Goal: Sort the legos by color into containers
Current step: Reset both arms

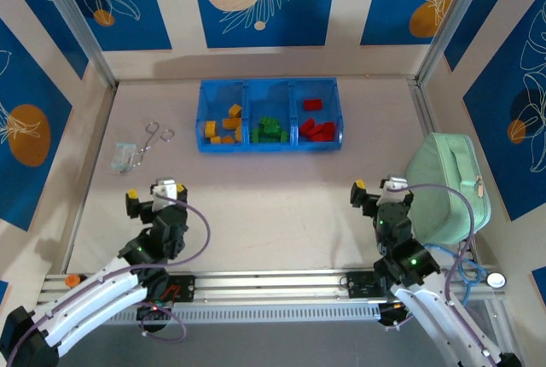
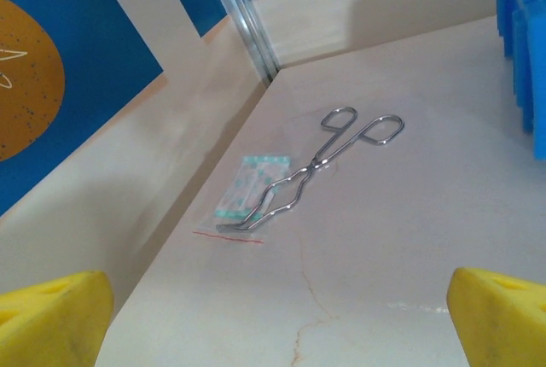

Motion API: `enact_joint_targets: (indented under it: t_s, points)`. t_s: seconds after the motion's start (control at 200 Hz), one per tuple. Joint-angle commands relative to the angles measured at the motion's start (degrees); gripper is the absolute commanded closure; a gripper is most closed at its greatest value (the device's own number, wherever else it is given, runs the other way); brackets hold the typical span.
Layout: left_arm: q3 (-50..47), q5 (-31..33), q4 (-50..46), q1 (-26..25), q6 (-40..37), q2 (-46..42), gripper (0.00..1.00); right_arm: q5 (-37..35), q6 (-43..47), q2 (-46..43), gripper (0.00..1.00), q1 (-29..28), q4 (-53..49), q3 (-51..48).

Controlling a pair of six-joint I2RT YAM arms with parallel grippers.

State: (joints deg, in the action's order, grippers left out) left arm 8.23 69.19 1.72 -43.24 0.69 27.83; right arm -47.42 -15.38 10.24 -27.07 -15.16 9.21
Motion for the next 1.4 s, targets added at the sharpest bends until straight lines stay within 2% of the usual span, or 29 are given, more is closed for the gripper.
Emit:
enact_joint_targets:
  t_s: [0.0,0.13,0.255,0.35,0.425,0.695,0.855,0.89,0.941,1.001,1.051,1.091,1.181,1.296,1.396]
  points:
    - [-2.3,-1.4,9.4,0.8,-3.6,-0.3,0.00,-1.9,1.6,3.1,0.01,-0.1,7.3,-1.6]
    - [-2.8,-5.3,12.4,4.6,-2.3,1.5,0.00,1.8,4.4,7.0,0.01,3.1,17.1,-3.9]
    - [-3.0,-12.9,17.6,12.1,0.2,6.3,0.00,8.4,4.6,13.5,0.01,10.4,29.2,-6.0]
    - [-4.0,-17.3,25.8,17.4,2.4,11.8,0.00,14.1,2.6,21.0,0.01,16.7,33.9,-5.0]
    - [-4.6,-19.0,33.8,20.0,2.5,17.2,0.00,16.4,1.8,27.9,0.01,19.3,38.3,-3.6]
    - [-0.3,-24.9,53.9,26.0,-1.2,39.9,0.00,19.7,5.8,55.2,0.01,19.9,53.6,5.2]
    - [-1.4,-28.5,68.2,26.4,-4.0,48.3,0.00,21.1,8.9,65.8,0.01,19.9,62.5,8.7]
    - [-2.1,-28.8,72.1,26.5,-4.6,50.1,0.00,22.4,9.2,69.6,0.01,20.6,68.6,7.5]
    - [-3.2,-28.9,78.3,26.6,-5.6,53.1,0.00,25.3,10.0,76.7,0.01,21.8,83.2,5.0]
    - [-2.8,-30.6,79.0,28.0,-5.2,55.6,0.00,25.4,11.9,74.8,0.01,19.8,76.4,5.8]
    - [-1.4,-32.1,79.0,29.8,-3.1,58.8,0.00,25.5,10.6,76.6,0.01,21.0,78.8,5.8]
    - [0.4,-33.2,78.3,30.1,-4.5,60.0,0.00,26.8,9.0,78.0,0.01,22.7,81.2,5.4]
    - [0.4,-36.4,78.8,29.7,-6.2,60.4,0.00,28.7,6.9,75.8,0.01,24.6,75.4,6.3]
    - [0.0,-41.4,78.9,29.6,-7.7,60.9,0.00,27.1,9.0,76.3,0.01,22.6,75.6,6.8]
    - [0.5,-45.8,79.0,28.8,-10.1,62.2,0.00,26.5,10.7,77.4,0.01,21.3,82.3,4.2]
